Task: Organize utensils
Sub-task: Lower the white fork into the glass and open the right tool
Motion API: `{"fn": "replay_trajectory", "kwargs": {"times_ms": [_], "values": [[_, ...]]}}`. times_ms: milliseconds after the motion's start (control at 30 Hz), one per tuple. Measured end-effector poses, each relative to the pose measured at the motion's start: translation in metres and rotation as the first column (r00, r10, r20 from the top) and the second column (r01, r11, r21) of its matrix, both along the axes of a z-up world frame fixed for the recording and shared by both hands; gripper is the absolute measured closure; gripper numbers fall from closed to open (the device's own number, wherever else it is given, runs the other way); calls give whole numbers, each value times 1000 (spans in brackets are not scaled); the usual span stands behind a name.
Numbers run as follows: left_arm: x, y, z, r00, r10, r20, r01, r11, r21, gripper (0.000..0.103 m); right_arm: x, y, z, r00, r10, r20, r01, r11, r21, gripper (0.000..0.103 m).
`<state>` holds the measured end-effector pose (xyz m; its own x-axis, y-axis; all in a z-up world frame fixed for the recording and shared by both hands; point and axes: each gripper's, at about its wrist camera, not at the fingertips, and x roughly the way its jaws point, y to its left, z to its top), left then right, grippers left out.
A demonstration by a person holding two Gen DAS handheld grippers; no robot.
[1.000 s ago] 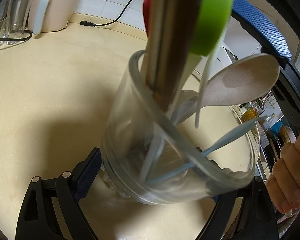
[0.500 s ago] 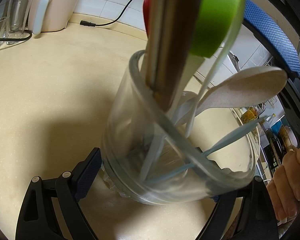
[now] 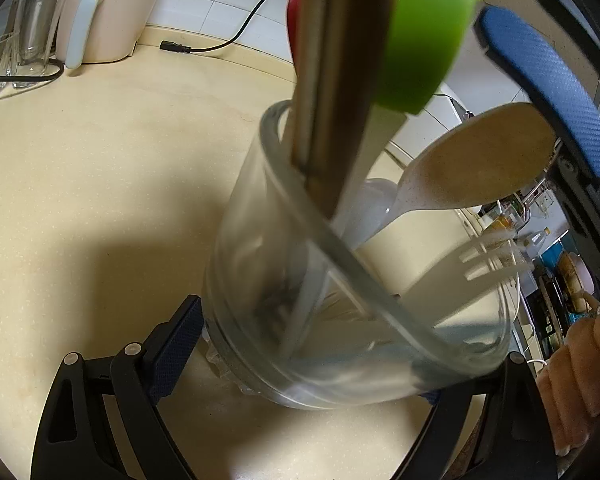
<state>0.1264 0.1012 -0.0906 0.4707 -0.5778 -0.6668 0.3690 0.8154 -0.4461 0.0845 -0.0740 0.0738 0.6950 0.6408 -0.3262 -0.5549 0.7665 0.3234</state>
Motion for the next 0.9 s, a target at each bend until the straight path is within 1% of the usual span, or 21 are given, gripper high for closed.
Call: {"fn": "replay_trajectory", "kwargs": {"times_ms": [67, 300, 600, 800, 900], "values": [[0, 0, 0, 1000, 0, 0, 0, 1000, -1, 12, 0, 3, -1, 1000, -8, -1, 8, 1000, -24, 82], [0, 0, 0, 1000, 0, 0, 0, 1000, -1, 12, 3, 4, -4, 1000, -6, -14, 6, 999, -35, 82], [0, -1, 0, 1000, 0, 0, 0, 1000, -1, 11, 9, -5, -6, 998, -22, -58, 20, 999, -43, 82], [1, -1, 0, 1000, 0, -1, 0, 1000, -3, 11, 1, -12, -5, 998, -9, -63, 5, 997, -73, 82], [1, -2, -1, 1000, 0, -1, 0, 1000, -3, 11, -5, -18, -6, 997, 4, -76, -9, 998, -68, 82]]}}
